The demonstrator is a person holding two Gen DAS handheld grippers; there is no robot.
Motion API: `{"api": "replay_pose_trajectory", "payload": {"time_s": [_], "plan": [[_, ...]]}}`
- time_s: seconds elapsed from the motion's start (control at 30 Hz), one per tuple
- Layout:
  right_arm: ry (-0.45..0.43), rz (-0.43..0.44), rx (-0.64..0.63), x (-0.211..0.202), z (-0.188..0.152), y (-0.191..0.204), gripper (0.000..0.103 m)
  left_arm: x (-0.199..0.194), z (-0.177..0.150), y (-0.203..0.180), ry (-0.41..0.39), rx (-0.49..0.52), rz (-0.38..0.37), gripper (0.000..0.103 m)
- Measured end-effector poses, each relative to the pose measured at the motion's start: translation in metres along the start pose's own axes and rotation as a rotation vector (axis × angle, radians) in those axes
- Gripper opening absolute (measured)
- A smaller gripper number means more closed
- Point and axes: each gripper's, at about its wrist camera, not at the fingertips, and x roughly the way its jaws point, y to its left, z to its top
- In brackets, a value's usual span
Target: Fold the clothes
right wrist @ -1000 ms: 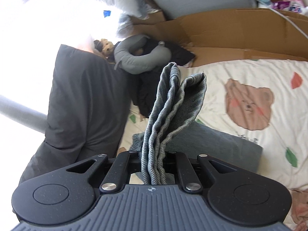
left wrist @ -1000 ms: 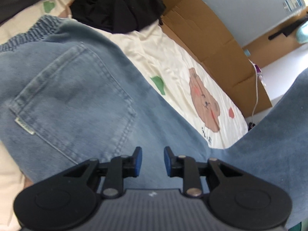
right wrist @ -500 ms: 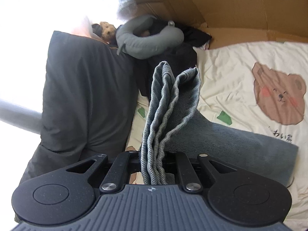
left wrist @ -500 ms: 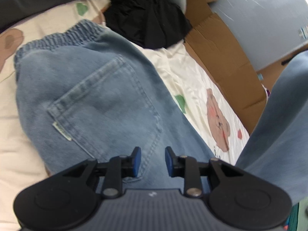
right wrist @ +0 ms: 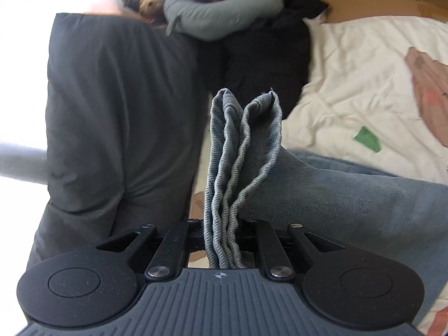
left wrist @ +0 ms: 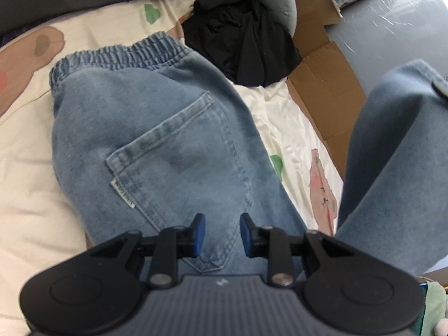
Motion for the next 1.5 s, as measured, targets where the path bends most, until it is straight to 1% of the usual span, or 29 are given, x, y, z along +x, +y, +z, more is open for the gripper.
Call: {"api": "replay_pose_trajectory", "payload": {"time_s": [0.03,0.17,0.27,0.3,0.4,0.47,0.57,0.73,0.87,0.93,1.0,1.1,1.13,1.27,1.3,1.37,1.5], "plan": [[0.006,0.002,-0.005,0.002,-0.001,0.003,0.007,0.001,-0.001,0.001,0.006,-0.002,-0.001,0.032],[0.024,-0.005,-0.011,0.009,0.0,0.01,0.007,0.009,-0.006,0.002,0.049,0.004,-0.013,0.032],[0.033,-0.023,-0.003,0.018,0.003,0.007,0.008,0.015,-0.014,0.002,0.092,0.018,-0.02,0.032],[0.036,-0.029,0.007,0.022,0.003,0.005,0.008,0.015,-0.016,0.003,0.095,0.019,-0.018,0.032],[0.04,-0.036,0.055,0.037,0.004,-0.006,0.008,0.01,-0.017,0.009,0.078,0.011,-0.013,0.032],[0.037,-0.032,0.095,0.048,0.003,-0.012,0.011,0.004,-0.013,0.014,0.052,-0.001,-0.005,0.032],[0.031,-0.025,0.152,0.065,0.002,-0.02,0.011,-0.006,-0.007,0.019,0.007,-0.019,0.007,0.032],[0.024,-0.043,0.177,0.097,0.007,-0.021,0.011,-0.02,0.003,0.029,-0.057,-0.052,0.013,0.032],[0.021,-0.069,0.159,0.118,0.012,-0.014,0.012,-0.029,0.007,0.033,-0.099,-0.067,0.018,0.032],[0.029,-0.076,0.16,0.131,0.013,-0.012,0.017,-0.034,0.008,0.036,-0.115,-0.073,0.022,0.032],[0.054,-0.072,0.185,0.144,0.014,-0.014,0.035,-0.039,0.01,0.04,-0.131,-0.08,0.032,0.032],[0.08,-0.084,0.185,0.155,0.016,-0.009,0.049,-0.043,0.015,0.045,-0.155,-0.1,0.057,0.032],[0.087,-0.086,0.169,0.157,0.016,-0.004,0.052,-0.046,0.016,0.048,-0.163,-0.103,0.066,0.032],[0.107,-0.077,0.12,0.158,0.016,0.014,0.07,-0.058,0.016,0.06,-0.204,-0.127,0.085,0.032],[0.111,-0.072,0.115,0.157,0.017,0.018,0.073,-0.061,0.016,0.064,-0.216,-0.14,0.089,0.032],[0.119,-0.056,0.113,0.156,0.019,0.026,0.074,-0.067,0.015,0.071,-0.23,-0.162,0.093,0.032],[0.132,-0.02,0.087,0.156,0.024,0.045,0.075,-0.073,0.015,0.078,-0.248,-0.189,0.101,0.032]]}}
